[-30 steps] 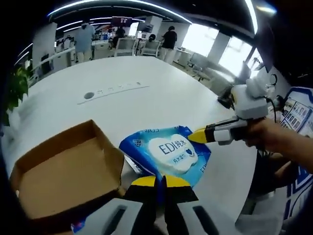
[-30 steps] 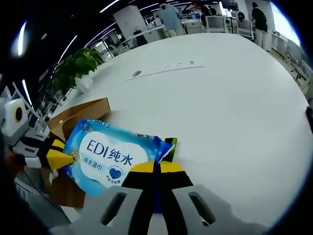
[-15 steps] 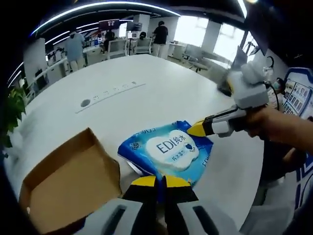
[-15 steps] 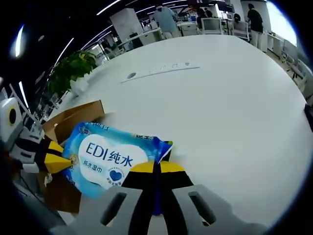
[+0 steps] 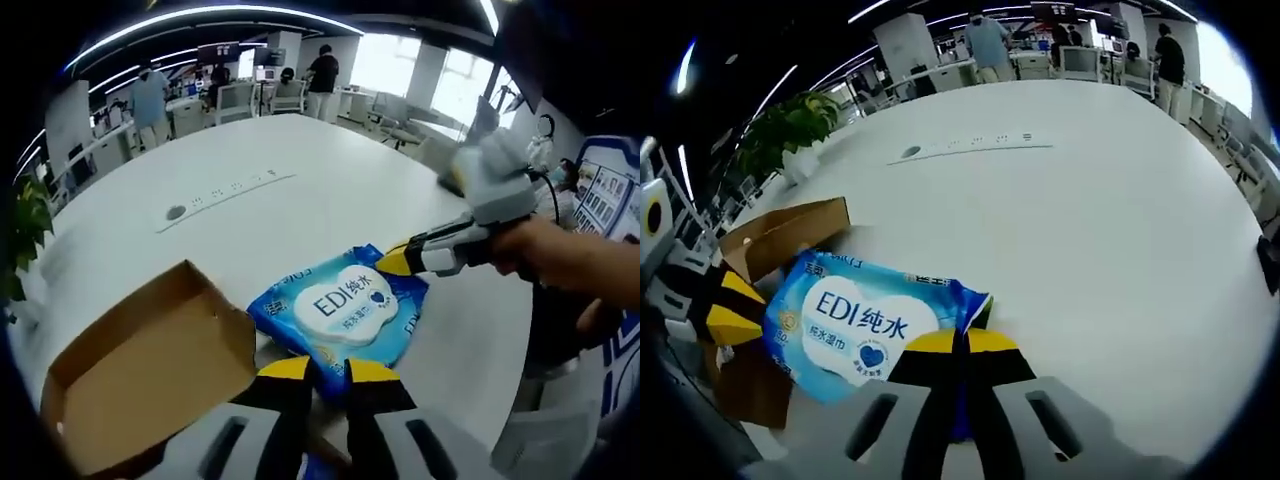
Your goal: Operate the shoe box by opening the lid, removing the specified soft item, and placing it in the target area until the item is outside and the box remains undamaged.
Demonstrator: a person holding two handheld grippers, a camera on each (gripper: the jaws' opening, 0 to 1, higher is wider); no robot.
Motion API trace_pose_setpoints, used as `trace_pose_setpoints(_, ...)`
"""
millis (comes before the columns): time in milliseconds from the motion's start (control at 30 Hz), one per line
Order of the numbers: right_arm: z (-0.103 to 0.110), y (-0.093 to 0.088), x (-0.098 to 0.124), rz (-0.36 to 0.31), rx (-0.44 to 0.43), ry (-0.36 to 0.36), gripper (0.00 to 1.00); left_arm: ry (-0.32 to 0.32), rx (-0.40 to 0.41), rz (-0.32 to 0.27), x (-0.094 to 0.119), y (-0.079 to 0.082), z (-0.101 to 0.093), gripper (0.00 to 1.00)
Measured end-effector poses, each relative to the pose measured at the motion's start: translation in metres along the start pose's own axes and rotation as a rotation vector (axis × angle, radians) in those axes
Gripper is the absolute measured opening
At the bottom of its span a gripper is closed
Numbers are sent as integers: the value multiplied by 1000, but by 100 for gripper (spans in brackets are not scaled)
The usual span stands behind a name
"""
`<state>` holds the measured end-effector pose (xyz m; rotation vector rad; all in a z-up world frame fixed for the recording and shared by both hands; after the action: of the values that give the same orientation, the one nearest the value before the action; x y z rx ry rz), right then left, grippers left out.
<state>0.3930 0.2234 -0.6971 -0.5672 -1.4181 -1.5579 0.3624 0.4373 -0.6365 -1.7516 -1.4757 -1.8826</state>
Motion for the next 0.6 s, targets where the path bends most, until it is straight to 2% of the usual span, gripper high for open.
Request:
trace_pose_setpoints(267,3,2,3,-3,45,-25,1,-12,18,-37,17,-5,1,15)
trace_pose_setpoints(600,6,5,9,-23,47,-28,4,-33,11,-79,35,-14,5,20)
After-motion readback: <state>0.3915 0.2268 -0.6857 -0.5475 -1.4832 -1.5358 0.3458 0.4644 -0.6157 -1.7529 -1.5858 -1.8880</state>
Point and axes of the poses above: the point that each gripper's makers call its tool centre point, and the gripper's own axes: x roughly backward along the fingers, z roughly to its left, y roughly out of its top, the point moved 9 cm from there along x, roughly backward along the fingers, and after that the axes turned 10 degrees about z, right-handed, at the moved point
